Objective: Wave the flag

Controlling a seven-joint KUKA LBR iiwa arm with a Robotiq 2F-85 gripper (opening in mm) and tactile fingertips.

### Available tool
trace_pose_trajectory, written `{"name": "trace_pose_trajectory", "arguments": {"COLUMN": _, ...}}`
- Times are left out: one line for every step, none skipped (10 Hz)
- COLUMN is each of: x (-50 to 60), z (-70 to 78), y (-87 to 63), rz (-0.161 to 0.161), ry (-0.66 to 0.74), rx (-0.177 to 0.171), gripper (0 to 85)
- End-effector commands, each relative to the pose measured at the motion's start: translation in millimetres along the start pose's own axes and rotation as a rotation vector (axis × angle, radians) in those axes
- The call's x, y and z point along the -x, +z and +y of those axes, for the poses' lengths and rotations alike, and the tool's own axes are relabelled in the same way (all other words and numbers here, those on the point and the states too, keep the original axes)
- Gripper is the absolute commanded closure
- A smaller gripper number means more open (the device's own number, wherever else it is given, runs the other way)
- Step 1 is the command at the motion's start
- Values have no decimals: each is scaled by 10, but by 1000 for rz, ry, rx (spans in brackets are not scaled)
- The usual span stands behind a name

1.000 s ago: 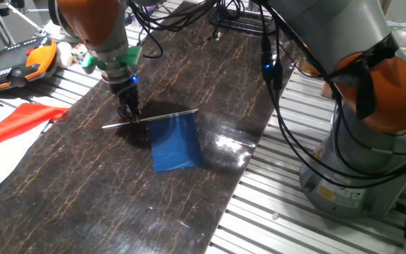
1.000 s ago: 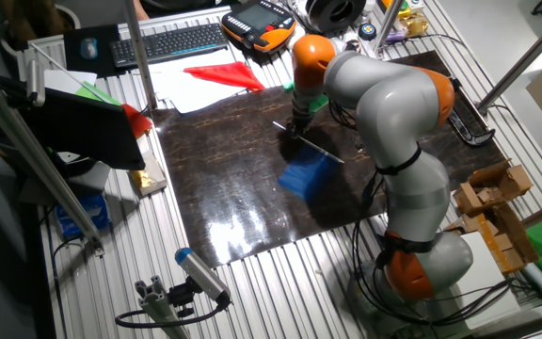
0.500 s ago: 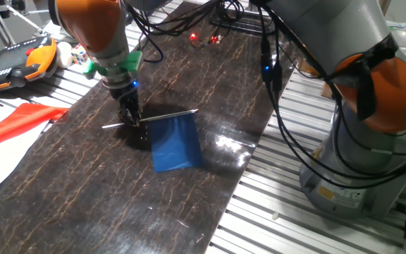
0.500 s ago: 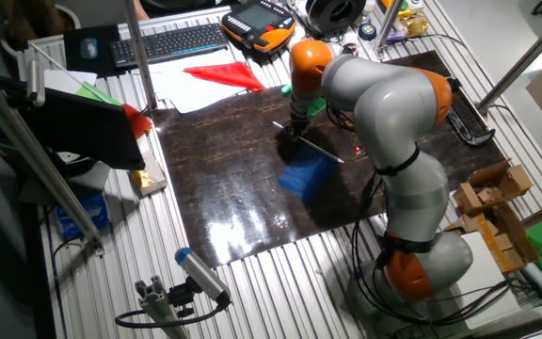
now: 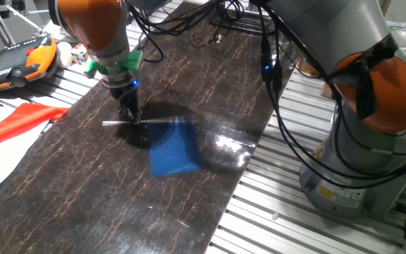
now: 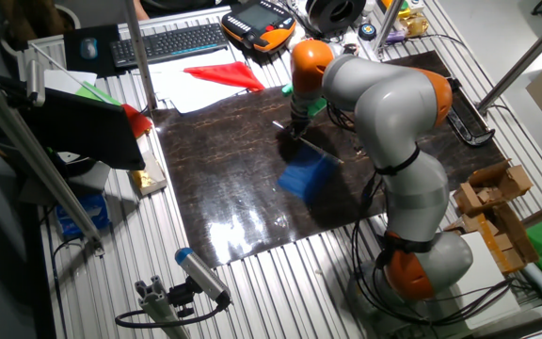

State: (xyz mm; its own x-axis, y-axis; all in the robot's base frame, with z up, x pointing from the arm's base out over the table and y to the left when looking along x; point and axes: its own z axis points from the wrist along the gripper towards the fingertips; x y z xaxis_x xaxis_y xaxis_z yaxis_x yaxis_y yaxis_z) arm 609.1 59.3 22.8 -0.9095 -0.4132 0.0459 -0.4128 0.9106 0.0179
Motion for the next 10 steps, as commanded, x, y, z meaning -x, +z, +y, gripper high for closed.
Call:
{"name": "trace_pose_trajectory", "arguments": {"x": -2, "z": 1, "y": 2, "rz": -2, "ry": -6, "rx": 2, "gripper": 790}}
{"name": "trace_pose_trajectory", "arguments": {"x": -4, "z": -5, "y": -16, "rz": -8, "ry": -4, "rx": -2, "gripper": 750}}
{"name": "trace_pose_trajectory", "arguments": {"x": -2, "z": -22, "y": -48, "rz": -1, "ry": -1, "rx": 1, "gripper": 740}}
{"name": "trace_pose_trajectory", "arguments": {"x": 1, "z": -54, "y": -96, "rz": 12, "ry": 5, "rx": 8, "gripper": 743}}
{"name": "trace_pose_trajectory", "arguments": {"x": -2, "z": -104, "y": -165, "rz": 23, "ry": 14, "rx": 22, "gripper": 753}}
{"name": "trace_pose_trajectory", "arguments": {"x": -19, "z": -155, "y": -261, "rz": 32, "ry": 31, "rx": 40, "gripper": 767}}
{"name": "trace_pose_trajectory", "arguments": {"x": -55, "z": -181, "y": -360, "rz": 41, "ry": 51, "rx": 43, "gripper": 773}}
{"name": "trace_pose_trajectory", "arguments": {"x": -110, "z": -208, "y": -484, "rz": 57, "ry": 70, "rx": 42, "gripper": 783}}
{"name": "trace_pose_trajectory", "arguments": {"x": -187, "z": -239, "y": -626, "rz": 71, "ry": 89, "rx": 49, "gripper": 790}}
{"name": "trace_pose_trajectory", "arguments": {"x": -272, "z": -270, "y": -756, "rz": 87, "ry": 104, "rx": 55, "gripper": 800}}
